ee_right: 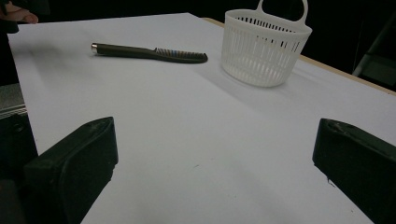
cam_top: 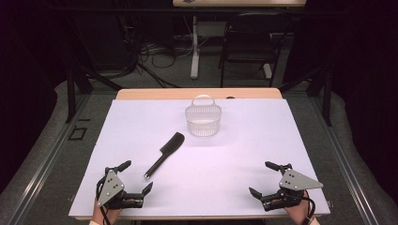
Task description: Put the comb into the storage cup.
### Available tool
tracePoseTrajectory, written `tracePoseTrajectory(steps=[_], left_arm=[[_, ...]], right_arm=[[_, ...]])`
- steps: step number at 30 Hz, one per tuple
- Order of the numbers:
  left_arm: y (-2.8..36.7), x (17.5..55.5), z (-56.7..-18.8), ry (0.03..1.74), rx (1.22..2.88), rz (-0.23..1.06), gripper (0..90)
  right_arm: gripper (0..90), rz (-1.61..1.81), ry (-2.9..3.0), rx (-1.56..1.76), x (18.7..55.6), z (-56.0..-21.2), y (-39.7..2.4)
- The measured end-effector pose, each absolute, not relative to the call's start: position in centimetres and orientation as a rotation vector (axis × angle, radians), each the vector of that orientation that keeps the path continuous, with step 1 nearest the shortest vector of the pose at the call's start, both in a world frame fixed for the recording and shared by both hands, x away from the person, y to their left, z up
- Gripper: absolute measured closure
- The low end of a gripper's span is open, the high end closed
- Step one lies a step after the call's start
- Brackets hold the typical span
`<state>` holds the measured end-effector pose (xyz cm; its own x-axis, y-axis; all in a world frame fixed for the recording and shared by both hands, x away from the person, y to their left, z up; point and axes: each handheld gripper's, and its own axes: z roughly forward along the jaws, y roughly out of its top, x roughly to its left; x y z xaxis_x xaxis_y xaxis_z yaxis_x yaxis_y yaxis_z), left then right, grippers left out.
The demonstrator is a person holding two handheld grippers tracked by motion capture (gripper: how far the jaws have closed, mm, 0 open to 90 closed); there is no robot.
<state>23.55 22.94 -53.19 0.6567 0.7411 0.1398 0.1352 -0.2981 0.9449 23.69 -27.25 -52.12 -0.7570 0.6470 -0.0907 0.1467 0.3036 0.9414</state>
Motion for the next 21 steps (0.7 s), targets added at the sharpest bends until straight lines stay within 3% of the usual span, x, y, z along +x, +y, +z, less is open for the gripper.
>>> tracePoseTrajectory(steps=[21], left_arm=[[22.53, 23.81, -53.5, 0.747, 1.865, 0.706, 0.0]], right_arm=[[0.0, 1.458, 2.134, 0.7, 23.99, -52.25, -27.06]])
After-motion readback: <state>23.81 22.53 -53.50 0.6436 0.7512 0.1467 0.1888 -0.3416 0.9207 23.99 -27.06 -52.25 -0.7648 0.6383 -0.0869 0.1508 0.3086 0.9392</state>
